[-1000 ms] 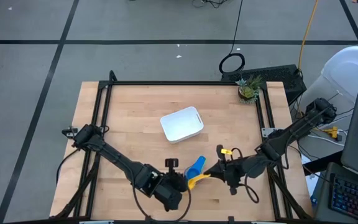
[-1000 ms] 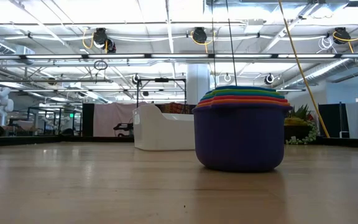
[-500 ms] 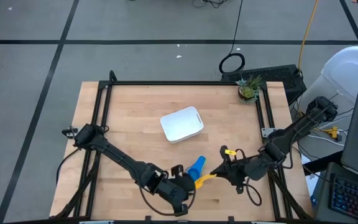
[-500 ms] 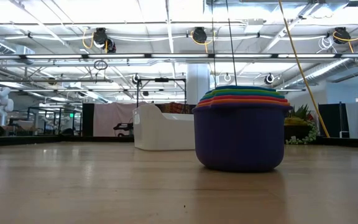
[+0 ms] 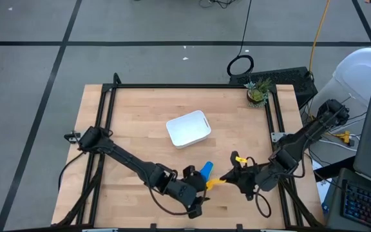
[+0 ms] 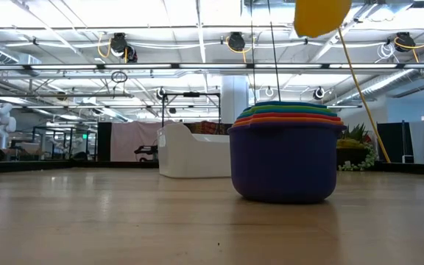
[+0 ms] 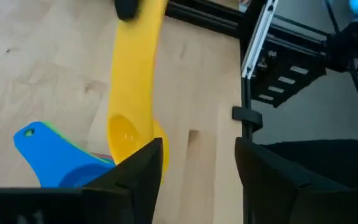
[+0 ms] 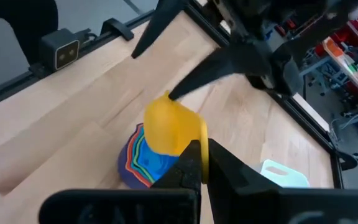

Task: Nest measuring cups in basket
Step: Stack the yellow measuring cup on top of the stacked measuring cups

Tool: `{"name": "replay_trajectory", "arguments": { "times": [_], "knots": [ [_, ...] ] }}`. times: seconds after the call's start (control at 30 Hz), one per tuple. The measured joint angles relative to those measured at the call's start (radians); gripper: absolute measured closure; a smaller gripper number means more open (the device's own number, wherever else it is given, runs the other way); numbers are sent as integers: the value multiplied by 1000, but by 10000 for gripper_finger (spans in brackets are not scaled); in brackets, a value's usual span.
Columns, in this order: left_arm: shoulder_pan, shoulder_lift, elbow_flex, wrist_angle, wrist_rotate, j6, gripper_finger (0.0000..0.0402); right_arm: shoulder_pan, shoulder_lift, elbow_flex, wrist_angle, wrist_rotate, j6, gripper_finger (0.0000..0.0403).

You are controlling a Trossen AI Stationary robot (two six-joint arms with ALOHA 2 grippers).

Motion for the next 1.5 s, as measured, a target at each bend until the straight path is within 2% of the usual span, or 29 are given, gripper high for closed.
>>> {"name": "replay_trajectory", "arguments": {
  "times": [0.13, 0.5, 0.8, 1.07, 1.13, 1.2, 1.37, 1.5],
  "knots": [
    [0, 0, 0, -11, 3, 2, 187, 0, 0, 0, 6, 0, 1, 403],
    [-8, 0, 0, -145, 6, 3, 185, 0, -1, 0, -1, 0, 10, 403],
    [0, 0, -15, -35, -11, 36, 185, 0, -1, 0, 76, 0, -25, 403],
    [-1, 2, -16, -58, -20, 43, 189, -4, -1, 0, 123, 0, -60, 403],
    [-1, 2, -16, -55, -38, 45, 205, -4, -1, 0, 123, 0, -58, 403],
    [0, 2, -16, -57, -38, 50, 240, -4, -1, 0, 123, 0, -57, 403],
    [-1, 2, -15, -59, -7, 46, 371, -7, 0, -2, 128, 9, -58, 403],
    [-7, 0, -14, -89, -12, 20, 376, -24, 0, -2, 128, 5, -58, 403]
  ]
}}
